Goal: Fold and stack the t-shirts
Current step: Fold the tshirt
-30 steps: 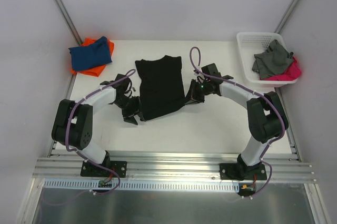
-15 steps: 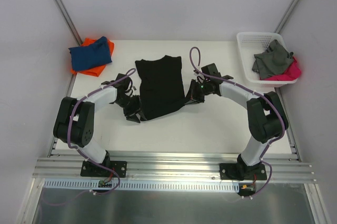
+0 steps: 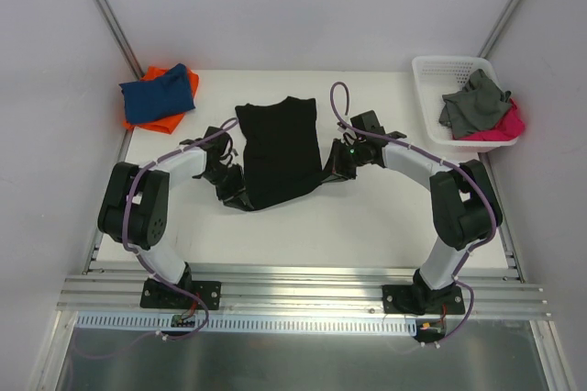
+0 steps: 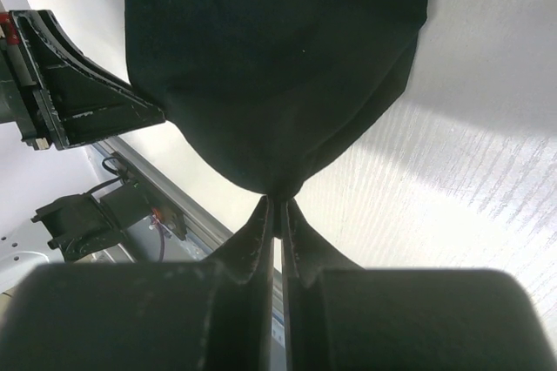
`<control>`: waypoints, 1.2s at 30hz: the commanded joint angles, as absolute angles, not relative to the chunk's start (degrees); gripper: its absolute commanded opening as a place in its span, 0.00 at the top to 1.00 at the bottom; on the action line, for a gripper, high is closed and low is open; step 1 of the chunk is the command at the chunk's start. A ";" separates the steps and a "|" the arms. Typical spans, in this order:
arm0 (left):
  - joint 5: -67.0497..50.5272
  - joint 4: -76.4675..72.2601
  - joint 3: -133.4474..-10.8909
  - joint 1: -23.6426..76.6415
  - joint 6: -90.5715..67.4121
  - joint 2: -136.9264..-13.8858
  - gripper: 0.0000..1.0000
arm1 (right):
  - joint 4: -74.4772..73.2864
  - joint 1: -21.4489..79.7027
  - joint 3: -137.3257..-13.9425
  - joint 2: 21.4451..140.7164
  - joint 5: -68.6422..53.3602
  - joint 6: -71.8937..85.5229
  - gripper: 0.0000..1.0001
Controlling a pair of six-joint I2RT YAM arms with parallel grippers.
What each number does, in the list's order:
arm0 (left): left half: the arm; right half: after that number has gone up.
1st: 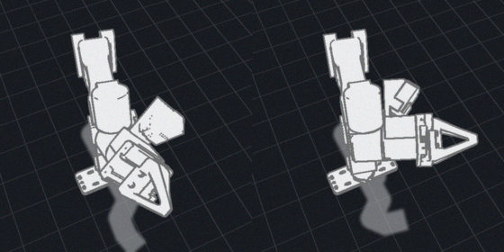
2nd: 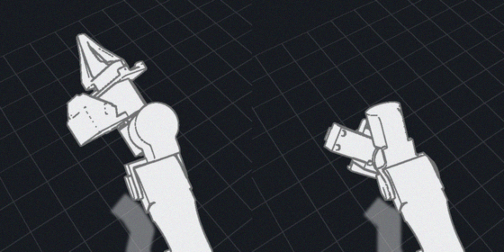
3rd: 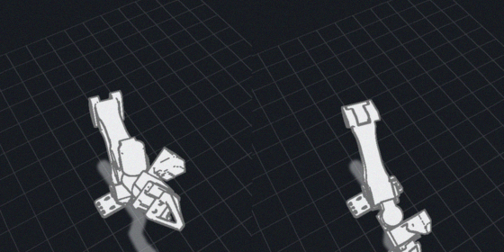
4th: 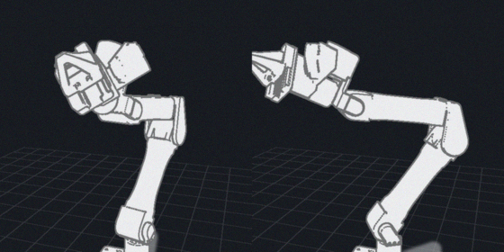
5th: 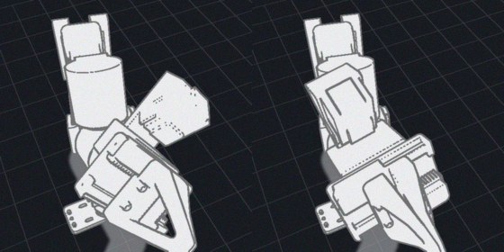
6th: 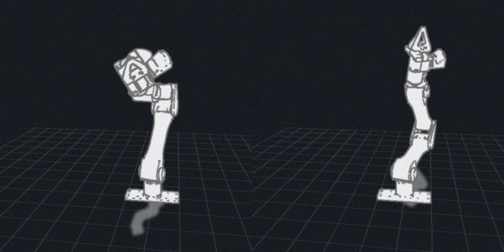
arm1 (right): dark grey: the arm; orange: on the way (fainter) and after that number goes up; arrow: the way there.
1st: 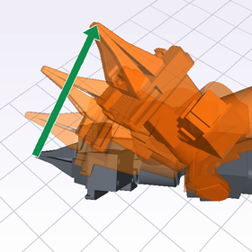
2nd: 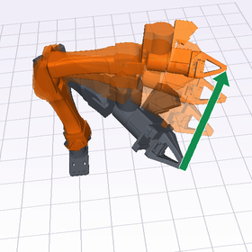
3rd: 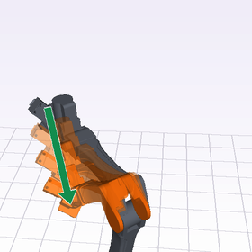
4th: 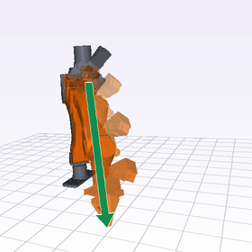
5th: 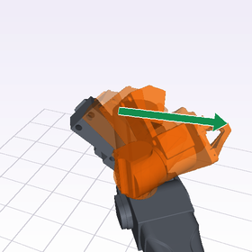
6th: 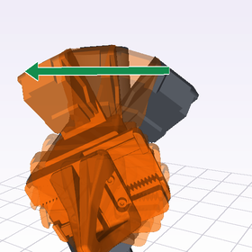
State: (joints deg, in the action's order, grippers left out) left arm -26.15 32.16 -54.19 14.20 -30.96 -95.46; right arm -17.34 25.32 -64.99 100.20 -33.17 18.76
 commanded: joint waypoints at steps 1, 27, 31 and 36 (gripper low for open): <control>-25.14 31.99 -56.60 14.15 -31.03 -96.06 0.76 | -16.96 25.40 -64.78 97.73 -31.99 17.67 1.00; -18.11 37.53 -69.60 13.71 -22.59 -88.33 1.00 | -16.61 23.91 -74.08 97.21 -32.69 17.58 1.00; -16.53 37.62 -75.92 13.54 -21.53 -89.47 1.00 | -16.96 23.12 -78.39 98.35 -33.05 17.58 1.00; -14.24 37.01 -85.15 12.57 -20.48 -94.39 1.00 | -17.05 21.45 -86.64 102.65 -33.05 17.14 1.00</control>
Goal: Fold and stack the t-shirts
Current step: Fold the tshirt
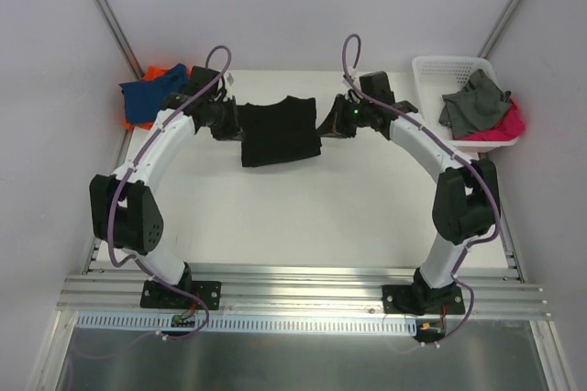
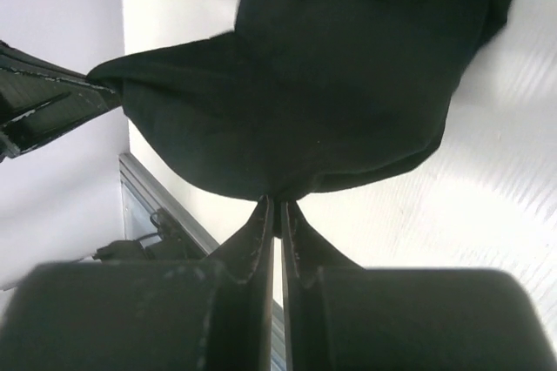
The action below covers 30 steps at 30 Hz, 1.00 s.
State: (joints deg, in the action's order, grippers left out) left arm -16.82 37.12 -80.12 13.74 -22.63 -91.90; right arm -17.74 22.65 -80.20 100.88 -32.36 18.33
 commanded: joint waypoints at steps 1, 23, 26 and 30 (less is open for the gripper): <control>-13.98 36.83 -86.47 12.39 -20.13 -95.35 1.00 | -17.05 20.92 -88.31 103.87 -32.96 16.96 1.00; 5.09 25.93 -118.21 9.93 -16.53 -127.79 1.00 | -10.90 18.46 -126.91 140.36 -31.46 17.31 1.00; 6.42 26.01 -117.08 10.28 -16.52 -125.78 1.00 | -10.64 18.54 -126.04 139.05 -31.81 17.84 0.99; 3.26 26.19 -111.29 10.55 -17.66 -119.02 1.00 | -11.42 18.46 -120.34 132.91 -32.43 18.19 1.00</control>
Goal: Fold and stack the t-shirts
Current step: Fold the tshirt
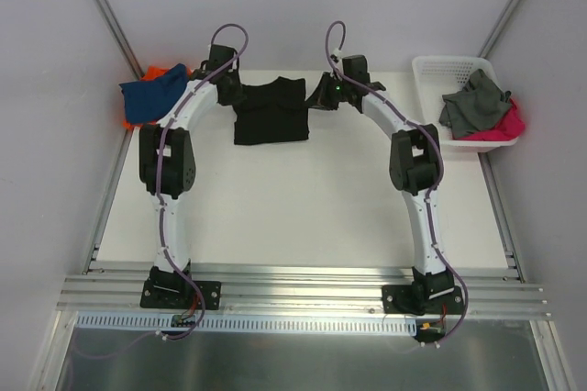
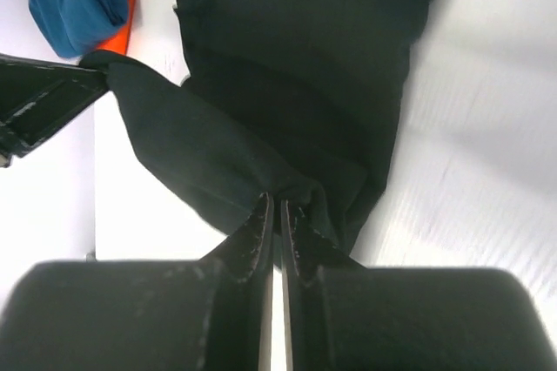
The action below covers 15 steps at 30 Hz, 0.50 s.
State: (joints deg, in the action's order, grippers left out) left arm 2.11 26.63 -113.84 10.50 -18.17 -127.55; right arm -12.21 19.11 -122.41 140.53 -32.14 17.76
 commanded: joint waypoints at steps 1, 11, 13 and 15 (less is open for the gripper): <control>2.47 26.37 -107.53 10.55 -18.28 -115.44 1.00 | -11.69 18.46 -118.67 131.15 -32.69 18.28 1.00; -4.92 31.55 -81.23 12.65 -20.92 -92.48 1.00 | -13.44 19.25 -87.12 105.14 -35.59 20.39 1.00; -5.18 31.90 -76.39 13.44 -21.09 -87.56 1.00 | -14.15 19.34 -81.23 99.71 -35.51 20.13 1.00; -5.36 32.52 -73.23 14.76 -21.09 -84.30 1.00 | -15.29 19.77 -77.54 96.00 -35.42 19.51 1.00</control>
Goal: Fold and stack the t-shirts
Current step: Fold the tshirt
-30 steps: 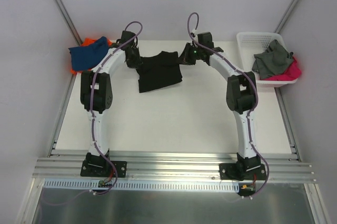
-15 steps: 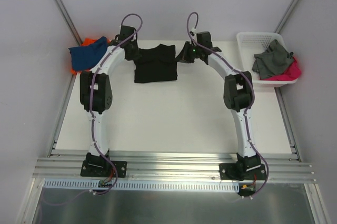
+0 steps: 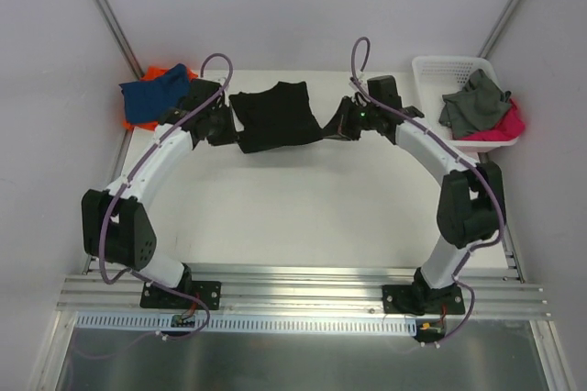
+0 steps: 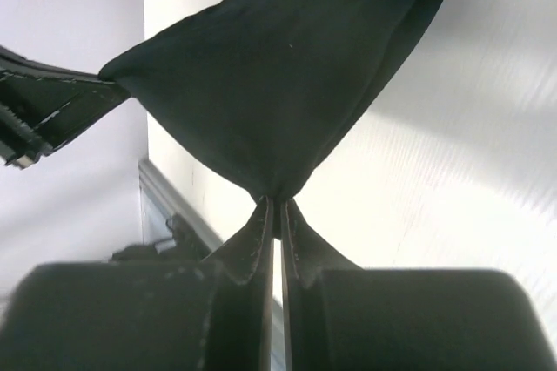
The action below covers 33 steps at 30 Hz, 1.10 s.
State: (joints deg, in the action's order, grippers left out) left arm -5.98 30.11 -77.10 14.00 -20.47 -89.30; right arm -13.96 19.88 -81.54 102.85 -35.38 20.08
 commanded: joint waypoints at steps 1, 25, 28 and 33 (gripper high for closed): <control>-5.71 32.87 -70.17 15.03 -21.27 -81.15 1.00 | -15.64 19.86 -74.04 94.32 -35.16 19.34 1.00; -7.65 30.24 -80.93 8.88 -18.11 -92.00 1.00 | -16.44 19.07 -83.30 98.91 -31.02 12.31 1.00; -6.42 28.92 -88.49 8.88 -16.97 -101.66 1.00 | -17.31 18.63 -91.02 105.97 -30.32 10.72 1.00; -7.82 28.56 -100.00 8.88 -14.07 -115.99 1.00 | -17.41 18.46 -95.54 115.47 -30.93 9.23 1.00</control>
